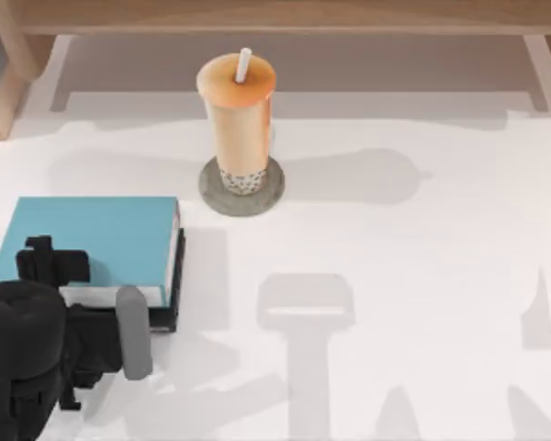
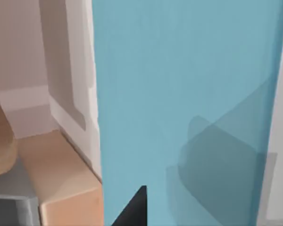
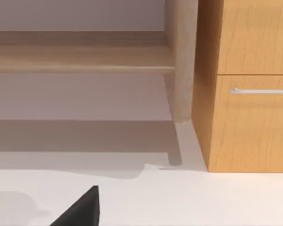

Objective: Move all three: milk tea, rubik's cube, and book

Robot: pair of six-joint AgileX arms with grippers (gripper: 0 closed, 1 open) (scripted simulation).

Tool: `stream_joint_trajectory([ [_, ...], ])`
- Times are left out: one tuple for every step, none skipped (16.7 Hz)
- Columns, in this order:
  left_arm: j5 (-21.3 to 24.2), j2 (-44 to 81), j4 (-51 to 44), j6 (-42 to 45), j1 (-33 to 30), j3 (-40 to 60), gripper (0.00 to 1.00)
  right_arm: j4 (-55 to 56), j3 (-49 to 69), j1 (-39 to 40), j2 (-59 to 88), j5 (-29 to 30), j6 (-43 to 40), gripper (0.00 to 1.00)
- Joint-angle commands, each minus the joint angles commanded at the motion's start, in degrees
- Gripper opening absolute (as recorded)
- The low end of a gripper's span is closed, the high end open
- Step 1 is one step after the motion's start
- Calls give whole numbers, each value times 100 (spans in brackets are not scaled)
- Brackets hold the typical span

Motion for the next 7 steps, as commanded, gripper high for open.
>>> stream_joint_trajectory([
  [0,0,0,0,0,0,98,0,0,0,0,0,0,100],
  [0,0,0,0,0,0,100,0,0,0,0,0,0,100],
  [0,0,0,0,0,0,100,0,0,0,0,0,0,100],
  [0,0,0,0,0,0,100,0,0,0,0,0,0,100],
  [0,0,0,0,0,0,100,0,0,0,0,0,0,100],
  [0,0,0,0,0,0,100,0,0,0,0,0,0,100],
  [0,0,0,0,0,0,100,0,0,0,0,0,0,100],
])
